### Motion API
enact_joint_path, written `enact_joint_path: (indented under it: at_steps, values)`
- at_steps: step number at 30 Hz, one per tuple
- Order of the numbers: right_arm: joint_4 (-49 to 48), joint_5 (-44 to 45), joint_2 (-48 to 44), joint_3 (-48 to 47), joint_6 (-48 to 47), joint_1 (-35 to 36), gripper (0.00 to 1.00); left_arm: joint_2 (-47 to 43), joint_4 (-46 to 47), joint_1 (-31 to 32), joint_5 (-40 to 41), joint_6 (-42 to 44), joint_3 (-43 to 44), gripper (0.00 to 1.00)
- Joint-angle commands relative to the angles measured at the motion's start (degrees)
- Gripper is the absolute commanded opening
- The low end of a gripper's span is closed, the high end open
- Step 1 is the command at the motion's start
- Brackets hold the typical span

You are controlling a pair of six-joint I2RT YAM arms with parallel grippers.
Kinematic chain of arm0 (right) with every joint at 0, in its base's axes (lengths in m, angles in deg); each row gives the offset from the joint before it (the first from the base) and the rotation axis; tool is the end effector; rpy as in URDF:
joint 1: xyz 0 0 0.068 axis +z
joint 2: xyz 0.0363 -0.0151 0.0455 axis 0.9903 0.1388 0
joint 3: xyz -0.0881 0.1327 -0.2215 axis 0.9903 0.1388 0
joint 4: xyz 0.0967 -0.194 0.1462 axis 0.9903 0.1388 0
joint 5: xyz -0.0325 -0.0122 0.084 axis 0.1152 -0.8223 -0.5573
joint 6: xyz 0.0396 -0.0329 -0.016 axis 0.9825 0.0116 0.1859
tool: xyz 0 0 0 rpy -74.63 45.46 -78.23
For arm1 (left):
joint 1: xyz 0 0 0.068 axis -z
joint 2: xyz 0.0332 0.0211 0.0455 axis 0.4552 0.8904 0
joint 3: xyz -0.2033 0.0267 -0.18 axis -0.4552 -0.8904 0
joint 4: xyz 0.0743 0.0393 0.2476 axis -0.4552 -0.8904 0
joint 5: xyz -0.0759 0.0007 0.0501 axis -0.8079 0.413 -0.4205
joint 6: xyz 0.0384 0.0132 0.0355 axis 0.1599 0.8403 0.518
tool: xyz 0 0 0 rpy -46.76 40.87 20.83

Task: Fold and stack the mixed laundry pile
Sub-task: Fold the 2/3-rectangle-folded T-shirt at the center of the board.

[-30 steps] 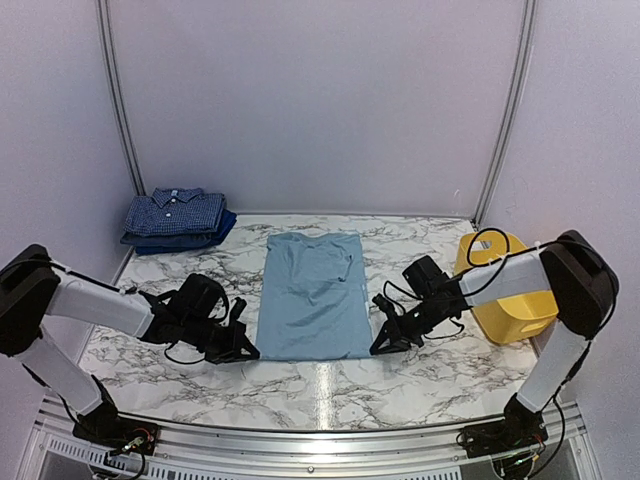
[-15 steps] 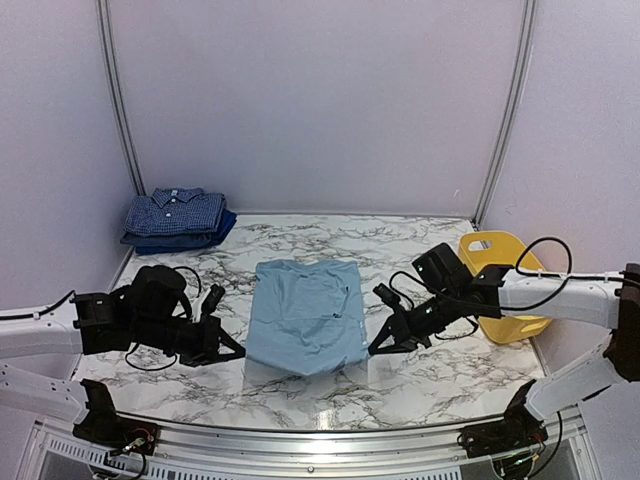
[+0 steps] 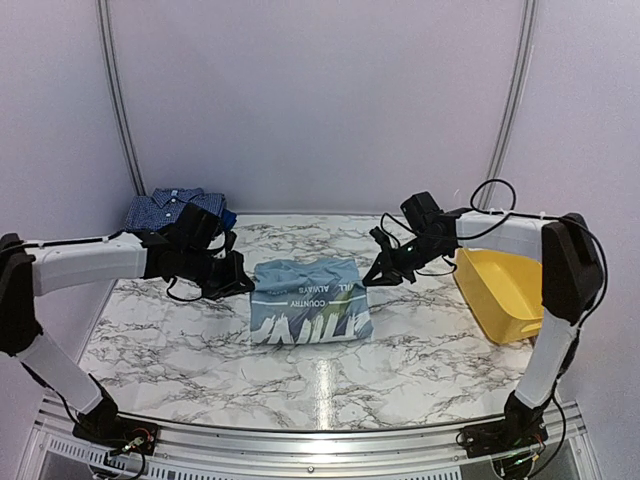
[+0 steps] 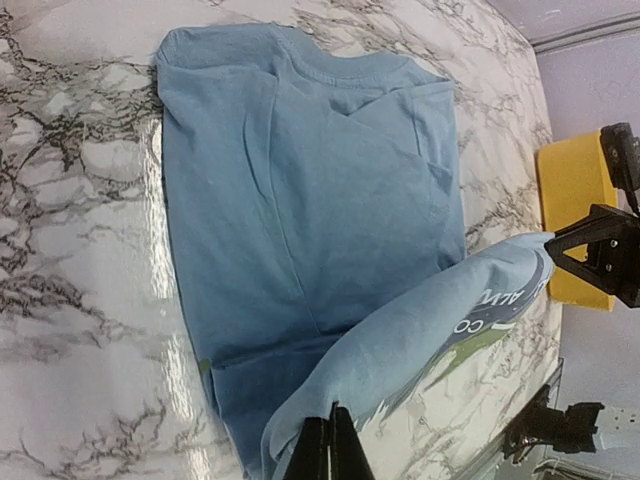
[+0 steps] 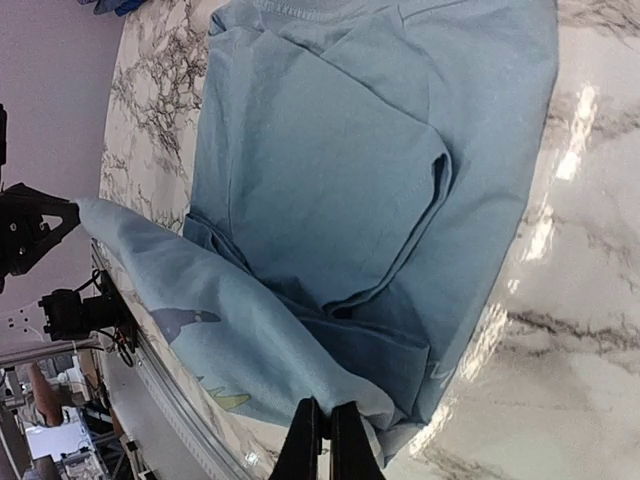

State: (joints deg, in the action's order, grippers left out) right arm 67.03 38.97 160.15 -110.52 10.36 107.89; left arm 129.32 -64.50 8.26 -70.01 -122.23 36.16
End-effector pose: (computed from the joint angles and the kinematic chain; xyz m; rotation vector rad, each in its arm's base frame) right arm 0.3275 0.1832 0.2200 -0.3310 2.7081 1.1480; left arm 0.2617 -0.1967 0.2415 -0.0225 2.4992 -0.9398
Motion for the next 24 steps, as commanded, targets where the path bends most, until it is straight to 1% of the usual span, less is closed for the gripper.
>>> enact_joint_path:
  at_steps: [1, 4, 6, 9, 12, 17, 21, 24]
  values:
    - [1.3, 0.9, 9.4, -7.9, -5.1, -0.5, 0.0, 10.2, -0.6, -1.3, 0.7, 5.2, 4.8, 0.0]
    - [1.3, 2.6, 14.8, -12.2, -6.4, -0.5, 0.0, 16.2, 0.8, -1.3, 0.9, 6.4, 6.2, 0.0]
    - [1.5, 3.3, 17.1, -13.0, -7.8, -0.5, 0.0, 19.1, 1.7, -1.3, 1.9, 7.2, 6.3, 0.0]
    - [0.9, 2.8, 18.6, -10.1, -8.8, -0.5, 0.0, 21.6, 3.2, -1.2, 0.4, 7.6, 5.8, 0.0]
    - [-0.9, 1.7, 16.7, -4.6, -8.4, 0.1, 0.0, 20.9, 3.8, -0.2, -0.6, 8.1, 3.6, 0.0]
    - [-4.0, 0.9, 8.9, 6.5, -6.1, 3.9, 0.0, 12.3, 4.3, 2.1, -2.1, 7.5, -4.9, 0.0]
    - [-5.5, 0.8, 0.6, 13.0, -2.3, 6.4, 0.0, 0.9, 3.8, 2.4, -2.2, 4.8, -12.2, 0.0]
    - [-5.0, 1.7, -5.2, 15.7, -0.2, 6.3, 0.0, -6.2, 1.5, 2.4, -1.0, 3.3, -14.8, 0.0]
